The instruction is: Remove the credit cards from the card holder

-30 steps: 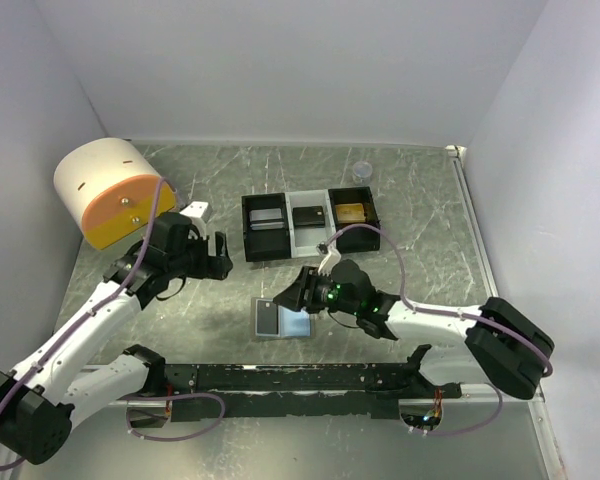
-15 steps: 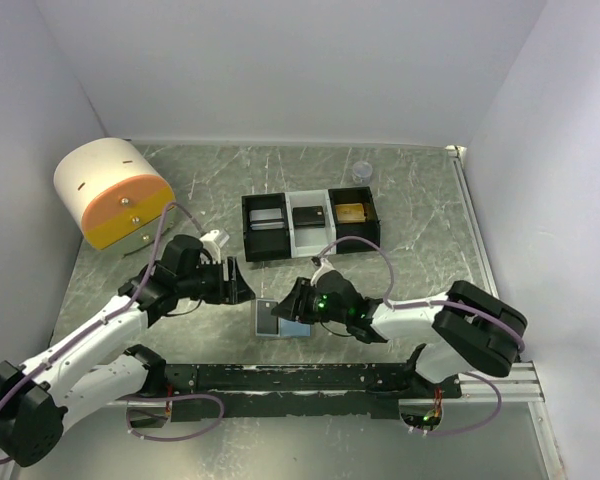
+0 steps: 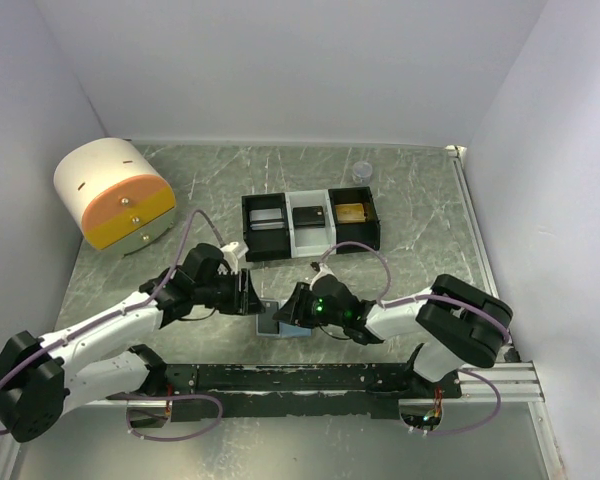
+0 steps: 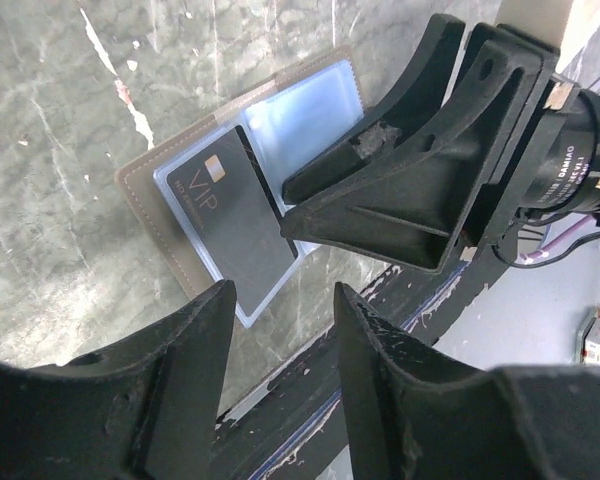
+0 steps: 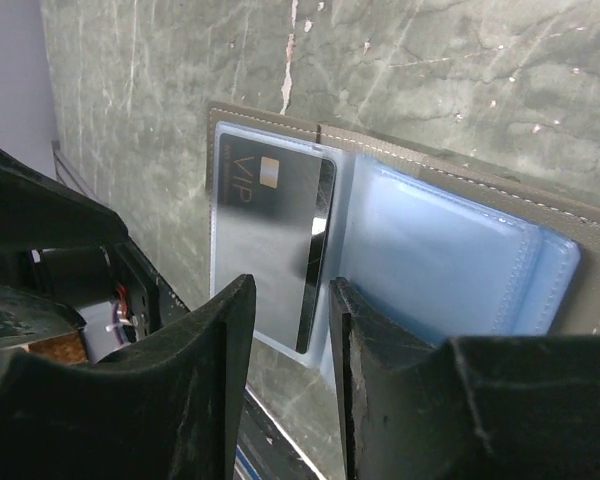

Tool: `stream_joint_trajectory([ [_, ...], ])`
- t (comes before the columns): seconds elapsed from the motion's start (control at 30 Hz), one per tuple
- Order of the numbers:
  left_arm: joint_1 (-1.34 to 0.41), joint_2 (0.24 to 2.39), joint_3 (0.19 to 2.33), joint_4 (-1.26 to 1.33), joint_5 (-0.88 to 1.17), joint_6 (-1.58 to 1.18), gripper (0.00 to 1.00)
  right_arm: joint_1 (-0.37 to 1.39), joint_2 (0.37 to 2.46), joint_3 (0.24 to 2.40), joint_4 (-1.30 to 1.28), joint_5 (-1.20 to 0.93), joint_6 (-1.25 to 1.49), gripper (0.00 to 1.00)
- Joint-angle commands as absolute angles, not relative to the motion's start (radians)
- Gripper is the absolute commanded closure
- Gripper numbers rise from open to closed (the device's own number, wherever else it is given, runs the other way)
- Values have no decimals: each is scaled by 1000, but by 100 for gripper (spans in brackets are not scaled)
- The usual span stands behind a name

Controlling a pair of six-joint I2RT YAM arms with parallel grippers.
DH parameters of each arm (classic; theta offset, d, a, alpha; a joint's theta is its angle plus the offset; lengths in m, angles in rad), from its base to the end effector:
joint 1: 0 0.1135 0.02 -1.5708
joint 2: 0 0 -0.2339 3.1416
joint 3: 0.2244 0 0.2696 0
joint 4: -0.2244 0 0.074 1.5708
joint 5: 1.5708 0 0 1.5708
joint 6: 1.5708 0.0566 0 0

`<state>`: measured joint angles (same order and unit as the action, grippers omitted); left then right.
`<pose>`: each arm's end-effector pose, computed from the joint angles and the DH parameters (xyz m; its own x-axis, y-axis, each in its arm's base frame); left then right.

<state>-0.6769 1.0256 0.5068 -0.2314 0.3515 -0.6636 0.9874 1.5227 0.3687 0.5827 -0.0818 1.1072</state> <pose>0.1824 -0.1716 0.1486 -0.9018 -0.0172 -0.4317 0.2906 0.7153 -0.6355 0.1502 0.2360 0.0606 -0.9111 0.2380 -0.3366 -0.1225 0.6235 0.7722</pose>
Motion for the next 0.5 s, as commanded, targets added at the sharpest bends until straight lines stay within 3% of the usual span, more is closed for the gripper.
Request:
stream_joint_trajectory([
  [0.0, -708, 1066, 493, -161, 338, -677, 47, 990, 1522, 330, 568, -18, 1121, 64],
  [0.47, -779, 1174, 363, -37, 210, -757, 58, 990, 1603, 333, 598, -36, 1142, 66],
])
